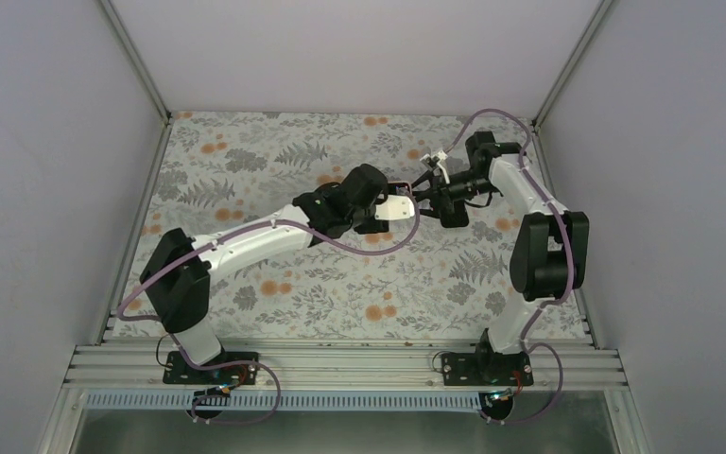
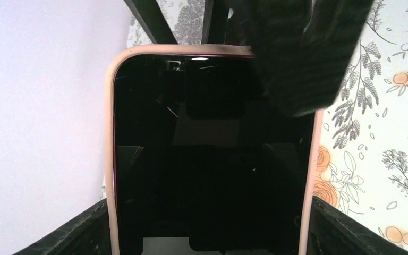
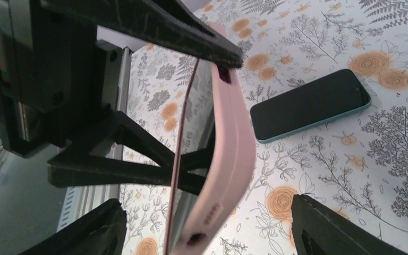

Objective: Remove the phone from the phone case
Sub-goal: Pick up the phone at the center of the board.

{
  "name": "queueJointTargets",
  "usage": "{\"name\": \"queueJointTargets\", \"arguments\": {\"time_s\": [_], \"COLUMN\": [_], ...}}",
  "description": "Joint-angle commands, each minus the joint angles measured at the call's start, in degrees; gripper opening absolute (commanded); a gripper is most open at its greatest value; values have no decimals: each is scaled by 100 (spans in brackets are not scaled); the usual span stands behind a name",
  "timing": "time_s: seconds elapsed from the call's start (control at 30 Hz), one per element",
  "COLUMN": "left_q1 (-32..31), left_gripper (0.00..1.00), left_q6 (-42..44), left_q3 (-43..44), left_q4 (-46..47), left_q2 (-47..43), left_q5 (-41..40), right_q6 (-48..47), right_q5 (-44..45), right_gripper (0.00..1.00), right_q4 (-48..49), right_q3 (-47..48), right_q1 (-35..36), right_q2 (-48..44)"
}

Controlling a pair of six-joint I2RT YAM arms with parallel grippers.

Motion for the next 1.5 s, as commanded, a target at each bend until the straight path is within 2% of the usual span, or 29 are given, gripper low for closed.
{"name": "queueJointTargets", "arguments": {"time_s": [0.0, 0.27, 0.6, 0.8, 0.93, 1.13, 1.23, 1.33, 1.47], "left_q1": [-93, -190, -410, -490, -506, -509, -512, -510, -494], "left_gripper": [75, 76, 76, 76, 77, 92, 99, 100, 100], "left_q6": [151, 266, 378, 500, 544, 594, 621, 620, 500], "left_q3": [84, 194, 138, 111, 126, 14, -72, -145, -164], "left_q4": [625, 1053, 1453, 1631, 1668, 1667, 1665, 1534, 802], "left_q2": [173, 476, 377, 358, 386, 358, 360, 244, -237], "left_q5": [-393, -1121, -1481, -1614, -1646, -1535, -1470, -1247, -330], "right_q6": [-75, 219, 281, 276, 347, 182, 366, 359, 667], "right_q5": [-474, -535, -590, -653, -607, -694, -686, -637, -300], "right_gripper": [73, 60, 43, 40, 19, 5, 4, 4, 4], "right_q4": [-158, -74, -16, -119, -156, -297, -194, -314, -63], "right_q3": [274, 321, 160, 205, 261, 243, 263, 359, 394], "right_q1": [-12, -13, -13, -4, -4, -7, -12, -14, -76], "right_q2": [118, 138, 211, 328, 369, 294, 295, 352, 225]}}
